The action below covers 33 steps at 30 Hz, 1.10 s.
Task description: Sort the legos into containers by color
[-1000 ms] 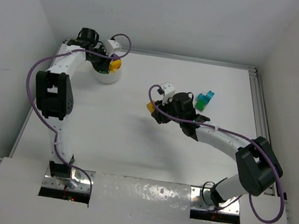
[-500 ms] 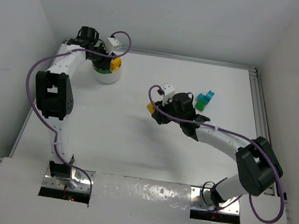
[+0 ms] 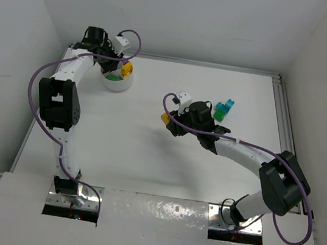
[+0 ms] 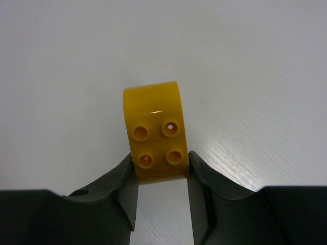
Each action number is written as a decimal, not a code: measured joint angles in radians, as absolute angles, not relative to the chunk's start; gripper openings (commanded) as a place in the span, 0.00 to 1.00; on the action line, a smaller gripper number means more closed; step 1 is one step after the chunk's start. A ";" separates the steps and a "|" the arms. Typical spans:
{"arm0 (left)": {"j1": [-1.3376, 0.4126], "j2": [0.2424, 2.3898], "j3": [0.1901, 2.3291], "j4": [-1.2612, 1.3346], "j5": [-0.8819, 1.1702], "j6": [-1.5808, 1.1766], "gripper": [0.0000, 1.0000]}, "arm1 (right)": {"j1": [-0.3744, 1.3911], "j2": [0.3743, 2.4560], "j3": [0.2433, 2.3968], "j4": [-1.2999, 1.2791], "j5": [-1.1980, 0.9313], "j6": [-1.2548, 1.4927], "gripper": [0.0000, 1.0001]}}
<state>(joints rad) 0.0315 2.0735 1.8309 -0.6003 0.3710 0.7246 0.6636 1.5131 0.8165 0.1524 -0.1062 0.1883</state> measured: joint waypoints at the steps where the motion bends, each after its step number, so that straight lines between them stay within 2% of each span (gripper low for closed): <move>1: 0.031 2.074 1.831 -0.599 0.361 0.724 0.28 | 0.664 1.512 0.817 0.153 -0.106 0.188 0.00; 30: 0.033 2.095 1.831 -0.516 0.184 0.686 0.28 | 0.664 1.512 0.817 0.146 -0.107 0.188 0.00; 33: 0.033 2.094 1.833 -0.517 0.204 0.678 0.38 | 0.664 1.512 0.817 0.144 -0.107 0.187 0.00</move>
